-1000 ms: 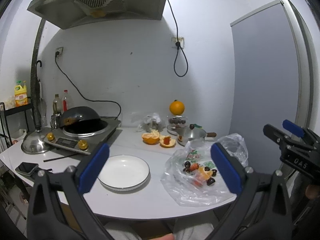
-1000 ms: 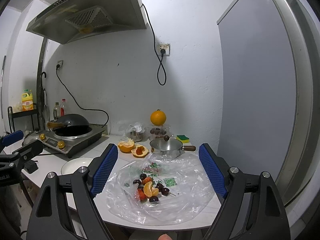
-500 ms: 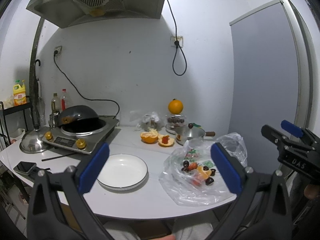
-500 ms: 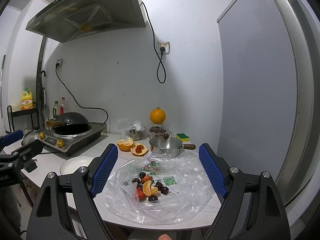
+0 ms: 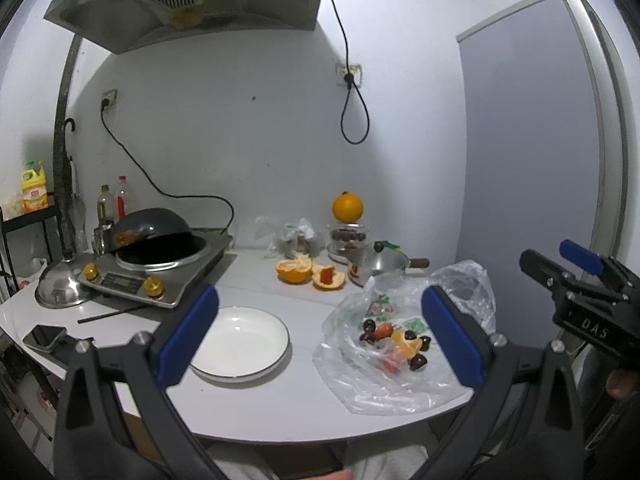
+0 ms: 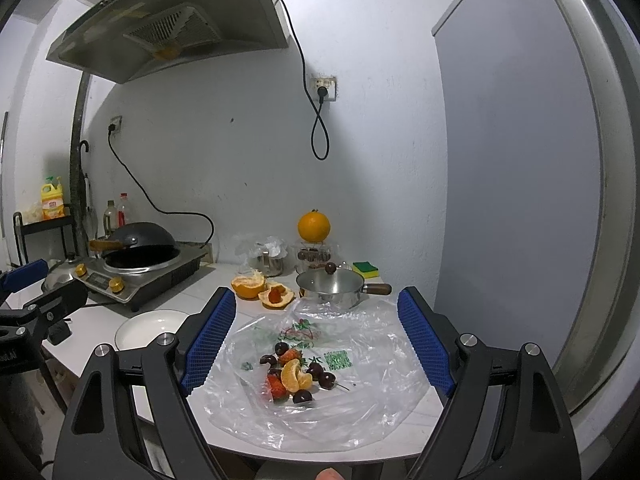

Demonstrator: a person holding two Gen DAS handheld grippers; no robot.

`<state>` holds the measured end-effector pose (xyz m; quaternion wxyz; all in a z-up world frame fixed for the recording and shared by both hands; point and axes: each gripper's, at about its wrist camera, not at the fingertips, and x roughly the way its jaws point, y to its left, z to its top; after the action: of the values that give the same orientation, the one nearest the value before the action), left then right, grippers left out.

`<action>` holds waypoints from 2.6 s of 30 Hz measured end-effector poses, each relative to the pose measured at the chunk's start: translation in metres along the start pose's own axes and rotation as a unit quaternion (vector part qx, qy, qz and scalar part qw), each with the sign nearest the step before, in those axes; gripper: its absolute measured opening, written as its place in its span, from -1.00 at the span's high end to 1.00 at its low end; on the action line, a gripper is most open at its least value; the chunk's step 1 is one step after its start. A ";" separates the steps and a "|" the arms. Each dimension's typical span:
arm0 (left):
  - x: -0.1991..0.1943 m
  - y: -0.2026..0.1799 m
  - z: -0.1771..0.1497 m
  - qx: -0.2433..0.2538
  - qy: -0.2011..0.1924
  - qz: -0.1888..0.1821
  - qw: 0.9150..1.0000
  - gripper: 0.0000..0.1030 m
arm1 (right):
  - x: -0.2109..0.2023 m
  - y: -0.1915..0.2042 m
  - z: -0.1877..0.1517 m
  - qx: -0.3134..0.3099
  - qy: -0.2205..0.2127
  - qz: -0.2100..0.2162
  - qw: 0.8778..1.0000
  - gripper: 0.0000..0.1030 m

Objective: Organize fruits
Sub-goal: 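Move both tools toward the fruit on the plastic bag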

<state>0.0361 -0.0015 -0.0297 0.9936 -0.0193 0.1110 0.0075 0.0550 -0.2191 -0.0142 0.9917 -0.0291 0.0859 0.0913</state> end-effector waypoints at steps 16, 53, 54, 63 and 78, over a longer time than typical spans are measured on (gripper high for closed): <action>0.072 -0.052 -0.018 0.050 0.064 -0.006 0.997 -0.99 | 0.057 -0.048 -0.030 0.016 0.038 0.000 0.999 -0.66; 0.223 -0.157 -0.109 0.129 0.219 -0.155 0.955 -0.51 | 0.143 -0.119 -0.099 0.035 0.141 0.003 0.989 -0.66; 0.227 -0.152 -0.110 0.119 0.225 -0.156 0.954 -0.46 | 0.144 -0.118 -0.098 0.035 0.142 0.005 0.989 -0.66; 0.240 -0.122 -0.115 0.080 0.241 -0.107 0.961 -0.26 | 0.156 -0.100 -0.096 0.019 0.141 0.029 0.989 -0.66; 0.244 -0.088 -0.122 0.044 0.258 -0.120 0.958 -0.22 | 0.162 -0.058 -0.098 -0.027 0.154 0.118 0.981 -0.59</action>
<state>0.2488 -0.0919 -0.1997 0.9247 0.0095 0.3603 -0.1224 0.2065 -0.2544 -0.1370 0.9476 -0.0595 0.2380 0.2046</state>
